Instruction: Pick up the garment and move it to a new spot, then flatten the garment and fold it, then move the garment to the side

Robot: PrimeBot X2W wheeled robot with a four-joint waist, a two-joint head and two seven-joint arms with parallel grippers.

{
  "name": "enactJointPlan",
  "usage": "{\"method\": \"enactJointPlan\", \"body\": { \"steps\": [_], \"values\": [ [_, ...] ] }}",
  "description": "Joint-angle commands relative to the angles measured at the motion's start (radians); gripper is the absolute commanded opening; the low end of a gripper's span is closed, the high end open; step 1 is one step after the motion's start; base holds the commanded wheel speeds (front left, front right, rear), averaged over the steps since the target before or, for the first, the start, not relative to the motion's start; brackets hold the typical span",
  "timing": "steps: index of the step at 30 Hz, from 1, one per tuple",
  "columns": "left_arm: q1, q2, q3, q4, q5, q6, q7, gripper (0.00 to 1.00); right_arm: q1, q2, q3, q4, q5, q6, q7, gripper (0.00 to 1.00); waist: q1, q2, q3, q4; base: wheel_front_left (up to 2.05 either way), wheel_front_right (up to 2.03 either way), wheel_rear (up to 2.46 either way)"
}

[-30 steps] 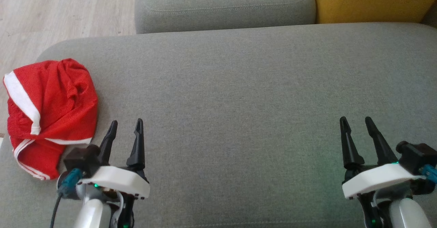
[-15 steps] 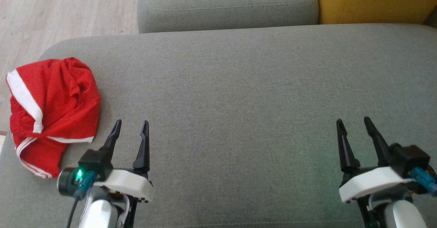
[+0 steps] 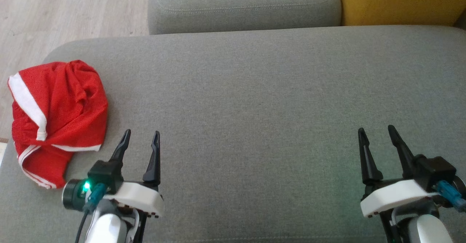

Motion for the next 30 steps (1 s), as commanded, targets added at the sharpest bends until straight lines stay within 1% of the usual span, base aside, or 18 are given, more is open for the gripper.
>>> {"method": "enactJointPlan", "body": {
  "steps": [1,7,11,17,26,27,30],
  "values": [
    [-0.066,0.014,0.025,-0.027,-0.007,0.007,-0.012,1.0,-0.025,-0.005,0.02,-0.032,0.006,0.004,-0.01,1.0,0.0,0.0,0.0,0.001,0.0,0.0,0.0],
    [-0.071,0.016,0.022,-0.021,-0.007,0.013,-0.012,1.0,-0.027,-0.004,0.018,-0.032,0.006,0.004,-0.011,1.0,0.0,0.0,0.003,0.012,0.0,0.0,0.0],
    [-0.083,0.019,0.021,-0.02,-0.006,0.019,-0.012,1.0,-0.027,-0.003,0.025,-0.042,-0.001,0.004,-0.007,1.0,0.0,0.0,0.009,0.042,0.0,0.0,0.0],
    [-0.1,0.023,0.023,-0.022,-0.008,0.026,-0.012,1.0,-0.033,-0.003,0.041,-0.071,-0.003,0.004,0.006,1.0,0.0,0.0,0.021,0.126,0.0,0.0,0.0],
    [-0.106,0.028,0.041,-0.036,-0.018,0.038,-0.012,1.0,-0.046,-0.003,0.063,-0.125,0.003,0.004,0.032,1.0,0.0,0.0,0.035,0.28,0.0,0.0,0.0],
    [-0.105,0.027,0.047,-0.042,-0.024,0.04,-0.012,1.0,-0.046,-0.003,0.068,-0.131,0.002,0.004,0.038,1.0,0.0,0.0,0.034,0.307,0.0,0.0,0.0],
    [-0.102,0.028,0.05,-0.047,-0.023,0.044,-0.012,1.0,-0.046,-0.003,0.071,-0.137,0.002,0.004,0.042,1.0,0.0,0.0,0.034,0.33,0.0,0.0,0.0]
  ]
}}
